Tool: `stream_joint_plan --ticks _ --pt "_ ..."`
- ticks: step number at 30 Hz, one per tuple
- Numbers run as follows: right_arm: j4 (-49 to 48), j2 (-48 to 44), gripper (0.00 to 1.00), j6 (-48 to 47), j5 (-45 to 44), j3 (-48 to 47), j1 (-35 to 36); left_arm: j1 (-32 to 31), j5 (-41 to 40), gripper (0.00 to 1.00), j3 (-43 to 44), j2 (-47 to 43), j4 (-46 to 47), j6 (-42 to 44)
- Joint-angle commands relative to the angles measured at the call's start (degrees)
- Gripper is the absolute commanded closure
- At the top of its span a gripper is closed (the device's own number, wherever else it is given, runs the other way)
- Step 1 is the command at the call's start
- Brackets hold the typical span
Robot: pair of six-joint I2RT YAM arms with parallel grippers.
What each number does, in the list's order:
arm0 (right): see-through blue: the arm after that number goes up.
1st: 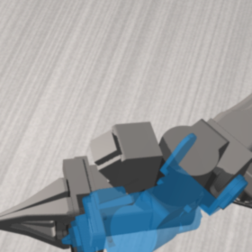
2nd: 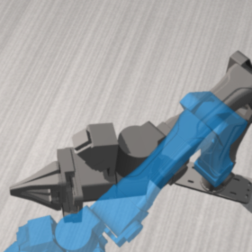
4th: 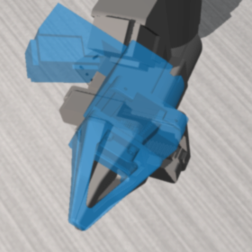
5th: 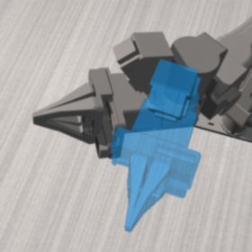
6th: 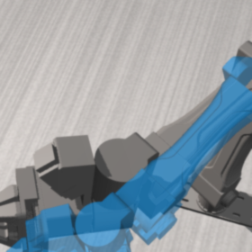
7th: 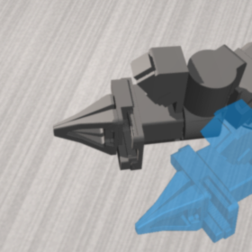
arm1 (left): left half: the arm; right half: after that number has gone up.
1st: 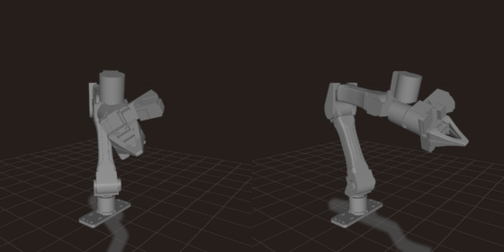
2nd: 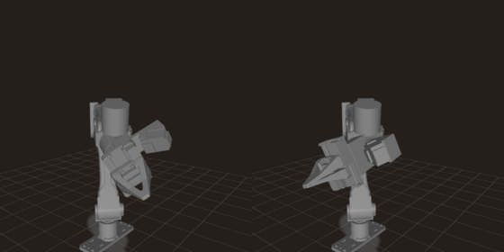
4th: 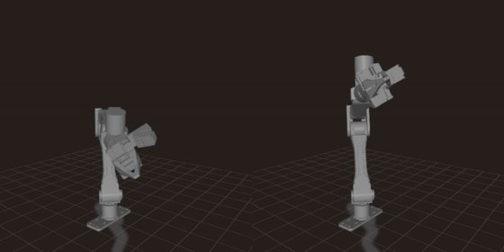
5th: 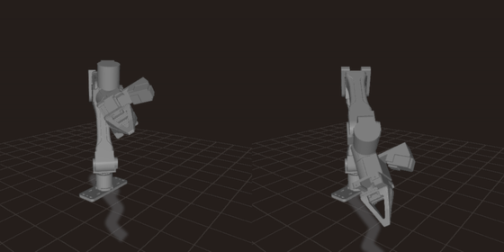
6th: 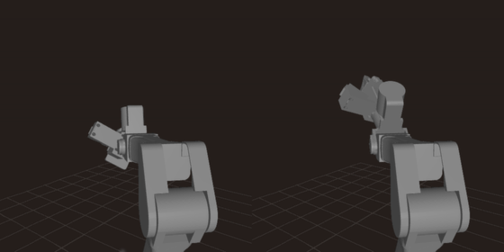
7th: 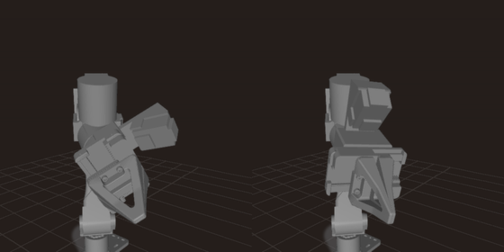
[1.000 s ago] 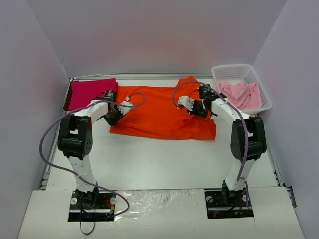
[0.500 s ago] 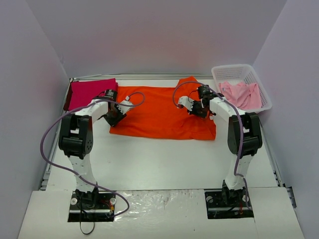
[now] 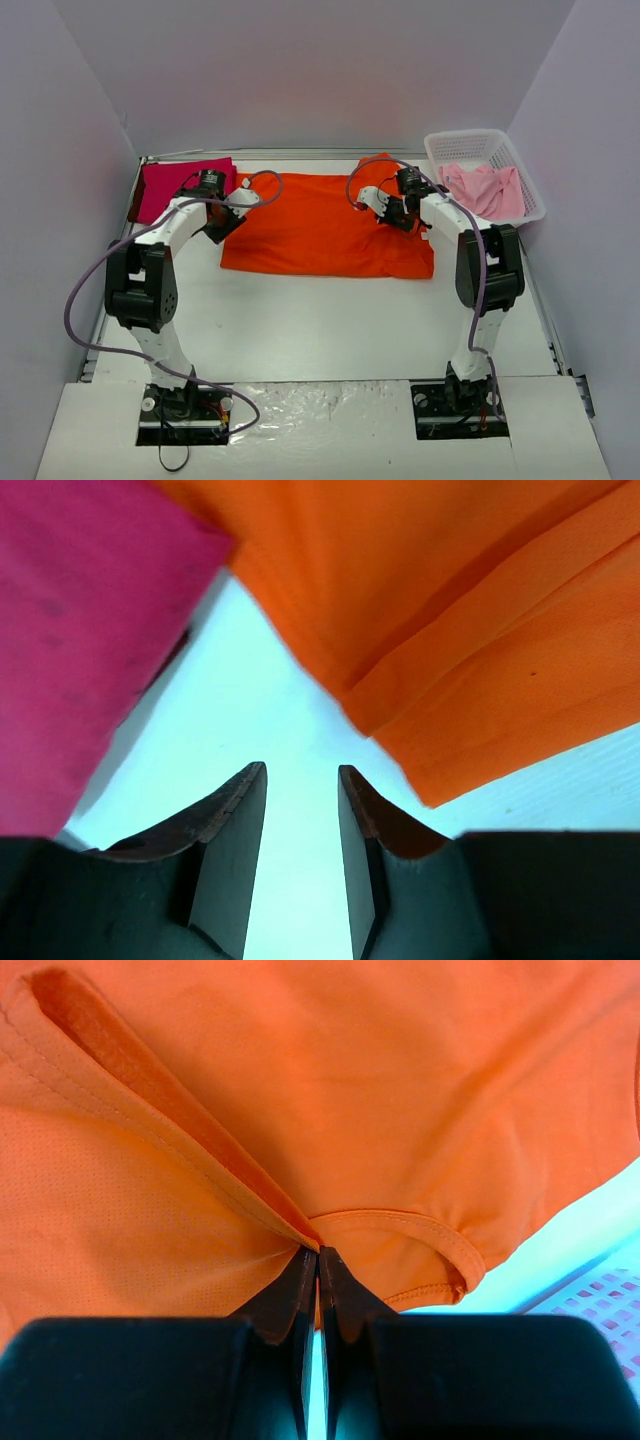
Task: Fold and stack the t-shirts
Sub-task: Fold the flattened tshirt in 1/3 of the way
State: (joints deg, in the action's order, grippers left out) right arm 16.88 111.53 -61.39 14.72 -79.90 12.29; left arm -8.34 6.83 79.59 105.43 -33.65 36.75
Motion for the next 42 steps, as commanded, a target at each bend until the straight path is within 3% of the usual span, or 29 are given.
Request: stream_joint_plan --ticks 1,2,5,7,8,12,17,24,26,29,31,37,42 --pt "-0.5 1.3 1.00 1.5 -1.2 -2.6 -0.6 1.2 -1.2 0.66 0.2 -6.7 0.7 -1.6" --pt "-0.6 1.5 0.98 1.7 -1.4 -2.8 -0.7 1.1 -1.3 0.66 0.2 -7.2 0.2 -1.8" --pt "-0.9 1.9 0.75 2.1 -1.5 -2.7 -0.8 1.2 -1.2 0.66 -0.1 -8.8 -1.4 -1.3" --pt "-1.1 2.0 0.66 2.2 -1.5 -2.4 -0.9 1.2 -1.6 0.66 -1.0 -10.4 -1.6 -1.2" --pt "-1.2 2.1 0.55 2.4 -1.6 -2.4 -1.0 1.2 -1.6 0.66 -2.1 -10.9 -1.4 -1.2" --pt "-1.4 1.5 0.40 3.1 -2.0 -2.7 -1.1 1.2 -1.6 0.66 -4.5 -13.3 -1.5 -1.2" --pt "-1.4 -3.8 0.37 7.0 0.7 -4.4 -1.4 1.1 -0.2 0.66 -7.4 -17.3 -1.5 -1.3" --pt "-0.3 -20.3 0.30 15.7 4.8 -2.9 -1.4 0.6 4.4 0.66 -11.9 -19.8 -0.4 0.8" --pt "1.9 -22.4 0.32 23.9 0.9 -2.8 -1.4 -0.2 4.0 0.66 -14.4 -19.7 0.8 2.3" --pt "11.1 -20.7 0.34 30.7 -7.3 -5.3 -1.5 -2.9 2.3 0.67 -17.9 -19.2 3.3 4.1" --pt "16.4 -19.8 0.45 31.0 -8.5 -3.7 -1.7 -3.9 1.0 0.69 -20.8 -18.7 6.5 5.4" --pt "16.6 -20.7 0.45 33.1 -5.9 7.1 -1.9 -6.3 -2.0 0.70 -24.7 -16.7 13.1 7.1" --pt "15.9 -20.3 0.44 34.3 -4.4 9.4 -1.9 -6.7 -6.0 0.70 -27.8 -16.5 20.0 7.5"
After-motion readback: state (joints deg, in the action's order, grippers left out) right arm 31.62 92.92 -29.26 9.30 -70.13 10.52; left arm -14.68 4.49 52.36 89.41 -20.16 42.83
